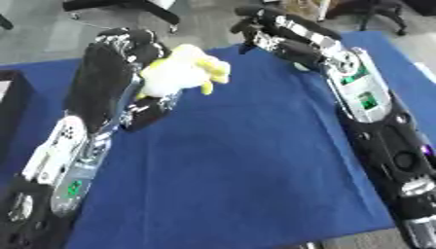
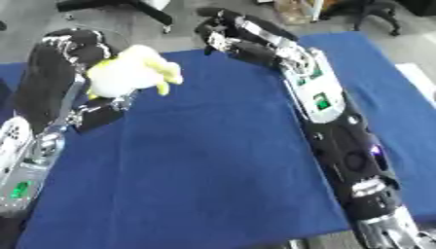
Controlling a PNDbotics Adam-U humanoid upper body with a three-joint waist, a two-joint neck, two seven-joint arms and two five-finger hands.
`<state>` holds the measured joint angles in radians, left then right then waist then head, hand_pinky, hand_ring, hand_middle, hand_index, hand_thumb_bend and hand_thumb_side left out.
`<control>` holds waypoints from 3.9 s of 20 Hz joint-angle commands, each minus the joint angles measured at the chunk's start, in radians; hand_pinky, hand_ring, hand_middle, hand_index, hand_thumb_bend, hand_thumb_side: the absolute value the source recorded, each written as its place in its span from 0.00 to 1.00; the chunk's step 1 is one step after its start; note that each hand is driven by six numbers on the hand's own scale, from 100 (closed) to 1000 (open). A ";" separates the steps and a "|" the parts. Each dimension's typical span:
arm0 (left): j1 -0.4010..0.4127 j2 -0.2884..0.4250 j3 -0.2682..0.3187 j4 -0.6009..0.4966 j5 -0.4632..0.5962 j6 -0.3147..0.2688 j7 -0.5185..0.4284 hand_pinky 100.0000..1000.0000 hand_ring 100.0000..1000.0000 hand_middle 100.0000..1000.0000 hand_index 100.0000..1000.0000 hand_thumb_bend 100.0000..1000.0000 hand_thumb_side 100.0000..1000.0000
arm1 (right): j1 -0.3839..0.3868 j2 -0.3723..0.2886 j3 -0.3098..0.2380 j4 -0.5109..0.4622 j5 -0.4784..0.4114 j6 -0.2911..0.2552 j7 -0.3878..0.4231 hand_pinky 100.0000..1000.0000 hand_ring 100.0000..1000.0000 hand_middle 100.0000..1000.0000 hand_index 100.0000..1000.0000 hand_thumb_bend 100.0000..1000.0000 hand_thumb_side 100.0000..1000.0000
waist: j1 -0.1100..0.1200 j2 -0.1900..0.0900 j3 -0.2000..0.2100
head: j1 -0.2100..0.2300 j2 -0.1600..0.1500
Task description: Pick up the objects with one hand, pass them to the other hand, and then place them into the box on the other side of the table.
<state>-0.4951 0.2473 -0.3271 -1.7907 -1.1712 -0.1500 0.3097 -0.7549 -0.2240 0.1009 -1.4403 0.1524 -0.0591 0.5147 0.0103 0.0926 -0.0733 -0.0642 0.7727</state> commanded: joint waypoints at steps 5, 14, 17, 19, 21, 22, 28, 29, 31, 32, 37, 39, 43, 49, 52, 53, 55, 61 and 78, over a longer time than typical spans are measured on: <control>0.022 0.060 0.100 -0.009 0.031 0.070 0.049 0.37 0.20 0.14 0.40 0.00 0.11 | 0.052 -0.073 -0.114 -0.098 0.011 0.013 -0.082 0.78 0.59 0.72 0.96 0.00 0.59 | -0.004 -0.032 0.000 | 0.029 -0.003; 0.037 0.251 0.326 0.185 0.173 0.214 0.136 0.36 0.20 0.13 0.40 0.00 0.13 | 0.231 -0.161 -0.195 -0.164 0.069 0.010 -0.098 0.77 0.57 0.68 0.95 0.00 0.60 | 0.023 -0.049 0.012 | 0.176 -0.003; 0.037 0.334 0.409 0.268 0.219 0.265 0.095 0.37 0.23 0.14 0.40 0.00 0.06 | 0.272 -0.179 -0.214 -0.171 0.066 0.014 -0.103 0.77 0.57 0.68 0.95 0.00 0.60 | 0.030 -0.057 0.012 | 0.204 -0.003; 0.042 0.383 0.461 0.320 0.212 0.297 0.064 0.38 0.24 0.15 0.41 0.00 0.01 | 0.290 -0.186 -0.223 -0.175 0.061 0.015 -0.108 0.77 0.56 0.68 0.95 0.00 0.61 | 0.032 -0.061 0.006 | 0.223 -0.003; 0.049 0.422 0.514 0.374 0.188 0.330 0.031 0.39 0.25 0.15 0.41 0.00 0.00 | 0.302 -0.190 -0.227 -0.178 0.055 0.016 -0.110 0.77 0.56 0.67 0.95 0.00 0.61 | 0.033 -0.064 -0.002 | 0.246 -0.003; 0.050 0.435 0.527 0.402 0.172 0.348 0.014 0.39 0.25 0.16 0.42 0.00 0.00 | 0.307 -0.192 -0.228 -0.179 0.052 0.017 -0.110 0.77 0.56 0.67 0.95 0.00 0.61 | 0.034 -0.065 -0.006 | 0.257 -0.003; 0.025 0.456 0.480 0.576 0.067 0.454 -0.093 0.45 0.30 0.20 0.46 0.08 0.00 | 0.326 -0.195 -0.234 -0.182 0.038 0.016 -0.106 0.77 0.56 0.67 0.95 0.00 0.62 | 0.033 -0.069 -0.019 | 0.287 -0.003; 0.018 0.454 0.466 0.604 0.049 0.472 -0.111 0.48 0.32 0.22 0.47 0.12 0.00 | 0.327 -0.194 -0.235 -0.183 0.037 0.016 -0.106 0.77 0.56 0.67 0.95 0.00 0.62 | 0.032 -0.070 -0.020 | 0.288 -0.003; 0.008 0.444 0.443 0.663 0.014 0.508 -0.146 0.52 0.35 0.25 0.49 0.18 0.00 | 0.329 -0.193 -0.234 -0.184 0.034 0.016 -0.104 0.77 0.56 0.67 0.95 0.00 0.63 | 0.031 -0.069 -0.024 | 0.288 -0.003; 0.004 0.438 0.437 0.691 -0.003 0.525 -0.164 0.54 0.38 0.28 0.51 0.21 0.00 | 0.329 -0.193 -0.234 -0.183 0.033 0.016 -0.103 0.77 0.56 0.67 0.95 0.00 0.63 | 0.030 -0.069 -0.025 | 0.287 -0.003; -0.011 0.417 0.436 0.831 -0.009 0.611 -0.250 0.81 0.73 0.71 0.86 0.49 0.14 | 0.331 -0.193 -0.236 -0.180 0.030 0.017 -0.103 0.77 0.56 0.66 0.95 0.00 0.63 | 0.028 -0.066 -0.030 | 0.277 -0.003; -0.027 0.422 0.442 0.887 0.022 0.646 -0.285 0.88 0.81 0.81 0.93 0.54 0.48 | 0.331 -0.193 -0.236 -0.179 0.030 0.017 -0.103 0.77 0.56 0.66 0.95 0.00 0.63 | 0.029 -0.066 -0.032 | 0.275 -0.003; -0.098 0.456 0.427 0.988 0.070 0.715 -0.347 0.91 0.87 0.88 0.98 0.65 0.74 | 0.332 -0.193 -0.236 -0.175 0.030 0.017 -0.099 0.77 0.55 0.66 0.95 0.00 0.64 | 0.030 -0.067 -0.032 | 0.268 -0.003; -0.123 0.472 0.465 0.758 0.114 0.799 -0.207 0.85 0.80 0.82 0.96 0.60 0.65 | 0.333 -0.200 -0.242 -0.170 0.032 0.017 -0.101 0.77 0.55 0.65 0.95 0.00 0.63 | 0.031 -0.069 -0.022 | 0.242 -0.003; -0.120 0.457 0.476 0.571 0.224 0.808 -0.073 0.82 0.77 0.79 0.94 0.49 0.57 | 0.325 -0.211 -0.247 -0.165 0.038 0.017 -0.111 0.77 0.55 0.65 0.95 0.00 0.61 | 0.029 -0.069 -0.017 | 0.224 -0.003; -0.118 0.452 0.475 0.518 0.268 0.802 -0.030 0.81 0.76 0.78 0.93 0.45 0.54 | 0.321 -0.216 -0.248 -0.161 0.042 0.017 -0.117 0.77 0.55 0.65 0.94 0.00 0.60 | 0.028 -0.069 -0.015 | 0.218 -0.003; -0.123 0.434 0.469 0.364 0.388 0.749 0.066 0.79 0.74 0.76 0.92 0.38 0.51 | 0.302 -0.234 -0.251 -0.146 0.055 0.017 -0.138 0.77 0.55 0.65 0.94 0.00 0.57 | 0.023 -0.070 -0.012 | 0.190 -0.003; -0.125 0.365 0.407 0.030 0.731 0.518 0.210 0.76 0.72 0.73 0.90 0.27 0.44 | 0.204 -0.282 -0.247 -0.044 0.100 0.009 -0.238 0.78 0.57 0.69 0.95 0.00 0.65 | 0.011 -0.066 -0.001 | 0.048 -0.003; -0.015 -0.073 0.155 -0.209 1.148 0.270 -0.062 0.72 0.64 0.68 0.88 0.06 0.70 | -0.327 -0.209 -0.285 0.818 0.705 0.010 -0.608 0.83 0.72 0.85 0.99 0.00 0.44 | 0.021 -0.010 0.095 | -0.347 -0.003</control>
<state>-0.5000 0.1870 -0.1623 -1.9815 -0.0383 0.1280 0.2629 -1.0512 -0.4230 -0.1655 -0.6446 0.8204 -0.0627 -0.0666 0.0256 0.0821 0.0243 -0.3936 0.7727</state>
